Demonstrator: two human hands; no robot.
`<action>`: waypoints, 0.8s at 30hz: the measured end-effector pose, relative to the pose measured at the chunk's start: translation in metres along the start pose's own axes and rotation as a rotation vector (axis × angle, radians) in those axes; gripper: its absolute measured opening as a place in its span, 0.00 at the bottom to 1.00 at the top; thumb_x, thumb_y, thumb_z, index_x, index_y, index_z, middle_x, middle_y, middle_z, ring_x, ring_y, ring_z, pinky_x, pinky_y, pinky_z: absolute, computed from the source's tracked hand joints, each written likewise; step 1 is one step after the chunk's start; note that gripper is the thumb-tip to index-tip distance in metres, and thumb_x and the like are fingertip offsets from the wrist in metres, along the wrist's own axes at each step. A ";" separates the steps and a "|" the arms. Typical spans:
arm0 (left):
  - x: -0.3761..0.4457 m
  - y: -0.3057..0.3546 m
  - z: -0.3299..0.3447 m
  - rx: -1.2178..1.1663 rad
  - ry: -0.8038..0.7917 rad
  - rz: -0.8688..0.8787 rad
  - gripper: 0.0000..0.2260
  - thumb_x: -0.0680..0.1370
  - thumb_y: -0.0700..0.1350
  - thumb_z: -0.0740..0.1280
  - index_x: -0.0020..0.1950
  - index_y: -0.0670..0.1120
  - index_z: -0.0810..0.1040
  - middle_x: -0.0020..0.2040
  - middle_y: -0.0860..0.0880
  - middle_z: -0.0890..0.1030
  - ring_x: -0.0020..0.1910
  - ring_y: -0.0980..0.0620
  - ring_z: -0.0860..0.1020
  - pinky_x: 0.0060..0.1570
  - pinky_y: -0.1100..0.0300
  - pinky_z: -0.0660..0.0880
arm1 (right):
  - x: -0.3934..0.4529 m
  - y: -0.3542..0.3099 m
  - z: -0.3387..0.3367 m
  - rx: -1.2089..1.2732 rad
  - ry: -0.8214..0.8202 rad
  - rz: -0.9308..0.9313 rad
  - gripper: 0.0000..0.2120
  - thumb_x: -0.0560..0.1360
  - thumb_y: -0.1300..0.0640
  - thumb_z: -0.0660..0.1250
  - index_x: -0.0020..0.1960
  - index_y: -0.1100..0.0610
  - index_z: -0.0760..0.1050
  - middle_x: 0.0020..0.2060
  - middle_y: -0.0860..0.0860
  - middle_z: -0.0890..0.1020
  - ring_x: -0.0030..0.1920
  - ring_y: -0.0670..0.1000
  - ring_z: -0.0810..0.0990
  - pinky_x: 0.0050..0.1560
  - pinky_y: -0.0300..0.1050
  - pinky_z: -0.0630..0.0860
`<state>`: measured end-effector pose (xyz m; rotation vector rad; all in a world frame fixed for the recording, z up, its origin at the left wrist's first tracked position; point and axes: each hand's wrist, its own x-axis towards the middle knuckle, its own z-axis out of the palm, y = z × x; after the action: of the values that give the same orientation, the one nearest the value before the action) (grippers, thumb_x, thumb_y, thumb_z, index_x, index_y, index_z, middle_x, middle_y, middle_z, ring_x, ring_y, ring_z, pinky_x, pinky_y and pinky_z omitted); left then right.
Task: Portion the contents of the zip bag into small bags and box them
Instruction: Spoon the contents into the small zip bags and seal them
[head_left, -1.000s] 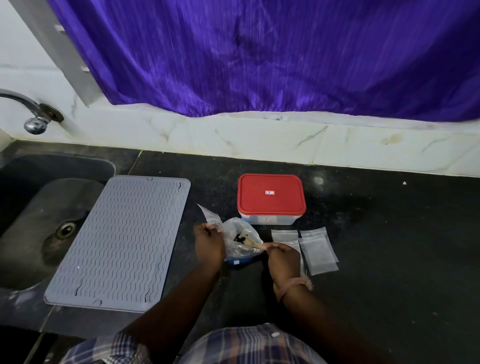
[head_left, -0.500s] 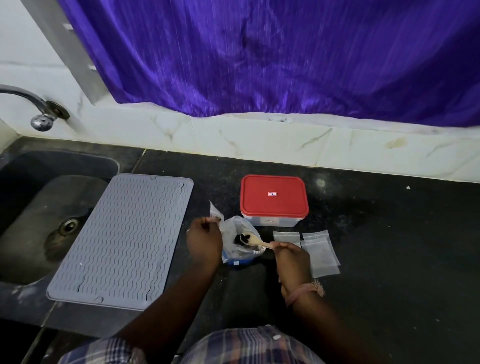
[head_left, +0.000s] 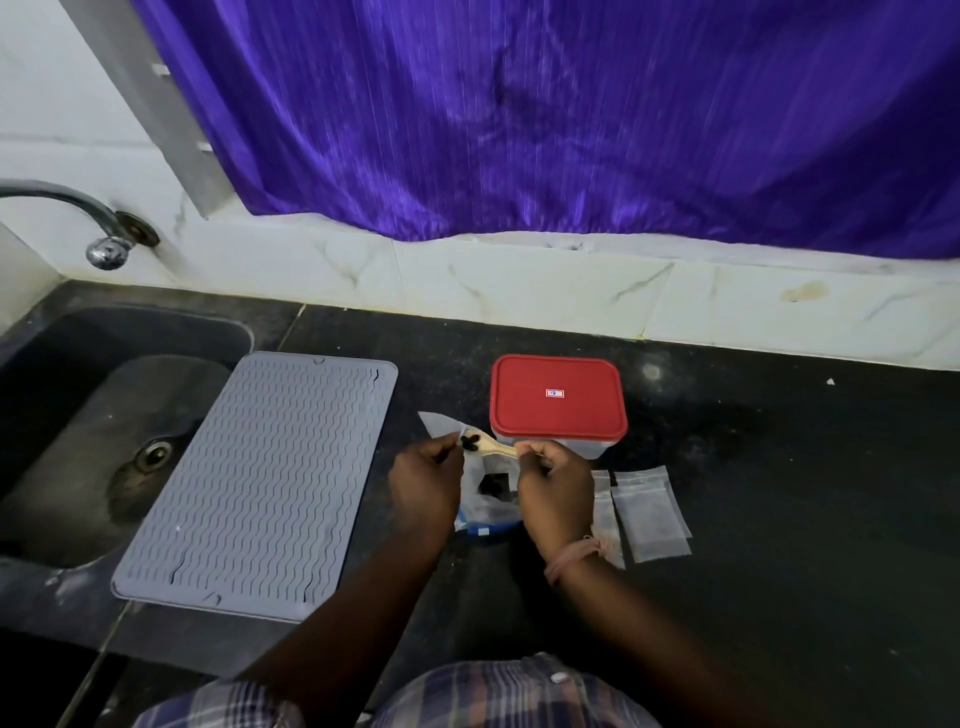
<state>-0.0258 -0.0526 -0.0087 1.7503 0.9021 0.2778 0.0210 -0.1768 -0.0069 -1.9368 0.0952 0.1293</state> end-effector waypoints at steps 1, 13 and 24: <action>-0.001 0.002 -0.001 -0.002 -0.011 0.001 0.10 0.81 0.44 0.68 0.59 0.51 0.87 0.43 0.54 0.87 0.44 0.56 0.86 0.51 0.53 0.83 | -0.002 -0.001 0.001 -0.041 0.005 -0.080 0.06 0.78 0.58 0.69 0.43 0.53 0.83 0.38 0.47 0.84 0.41 0.45 0.81 0.46 0.43 0.78; 0.006 -0.002 0.001 -0.196 0.110 -0.149 0.04 0.79 0.40 0.71 0.52 0.45 0.83 0.45 0.46 0.87 0.43 0.52 0.86 0.50 0.51 0.84 | 0.000 0.015 -0.004 -0.431 -0.196 -0.700 0.19 0.74 0.65 0.66 0.63 0.55 0.81 0.44 0.50 0.75 0.45 0.50 0.75 0.45 0.46 0.76; 0.015 -0.011 0.022 -0.059 0.115 -0.401 0.09 0.84 0.44 0.59 0.63 0.45 0.70 0.58 0.42 0.78 0.57 0.42 0.79 0.59 0.42 0.78 | -0.010 0.042 -0.038 -0.277 -0.002 -0.421 0.05 0.75 0.64 0.68 0.46 0.55 0.81 0.43 0.48 0.79 0.44 0.45 0.77 0.46 0.38 0.74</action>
<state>-0.0071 -0.0569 -0.0307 1.4711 1.2904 0.1402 0.0075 -0.2275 -0.0304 -2.1881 -0.3475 -0.1433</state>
